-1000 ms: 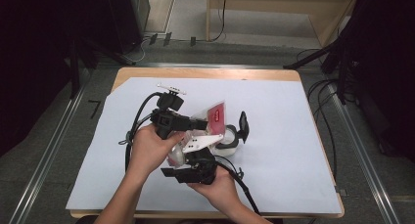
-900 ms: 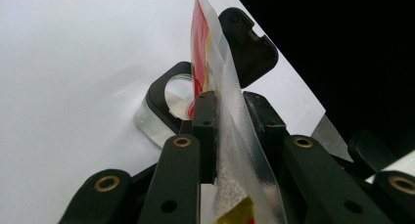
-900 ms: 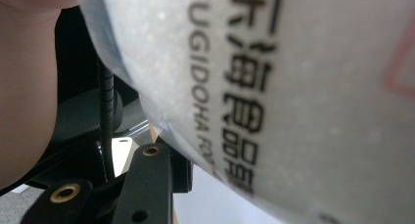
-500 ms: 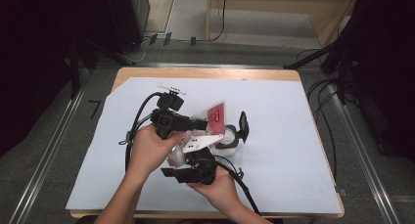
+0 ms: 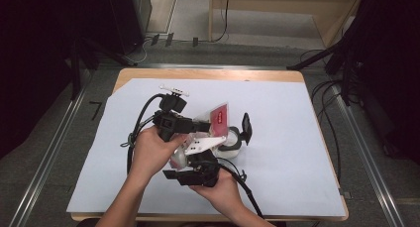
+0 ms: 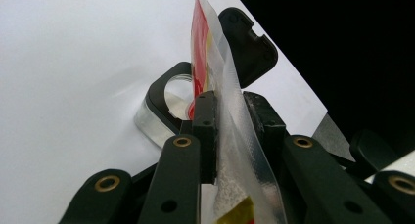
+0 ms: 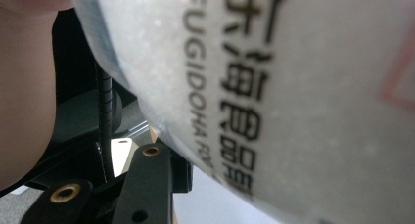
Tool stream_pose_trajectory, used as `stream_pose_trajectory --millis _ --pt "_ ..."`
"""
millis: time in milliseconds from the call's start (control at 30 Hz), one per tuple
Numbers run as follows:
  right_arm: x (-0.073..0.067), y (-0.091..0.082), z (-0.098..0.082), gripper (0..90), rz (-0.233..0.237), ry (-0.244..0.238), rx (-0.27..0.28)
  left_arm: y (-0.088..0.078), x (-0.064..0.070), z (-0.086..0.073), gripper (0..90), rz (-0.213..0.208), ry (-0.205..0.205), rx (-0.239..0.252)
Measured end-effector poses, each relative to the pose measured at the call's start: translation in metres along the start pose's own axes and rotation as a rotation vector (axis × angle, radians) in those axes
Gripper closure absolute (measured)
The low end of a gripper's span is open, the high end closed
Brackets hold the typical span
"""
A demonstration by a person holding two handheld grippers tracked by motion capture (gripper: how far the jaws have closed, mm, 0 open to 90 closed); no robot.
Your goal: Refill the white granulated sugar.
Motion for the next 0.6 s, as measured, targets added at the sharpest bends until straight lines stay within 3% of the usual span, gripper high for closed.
stream_pose_trajectory --millis 600 --pt "-0.0002 0.0001 -0.0001 62.4 -0.002 0.002 0.002 0.0001 0.0009 -0.0003 77.0 0.003 0.007 -0.002"
Point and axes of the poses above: each handheld gripper's, and its own axes: y roughly forward along the jaws, z roughly out of its top, x roughly to its right, the point moved 4 cm from there along y, roughly forward along the jaws, and after that the axes turned 11 degrees about -x, right-handed, at the moved point
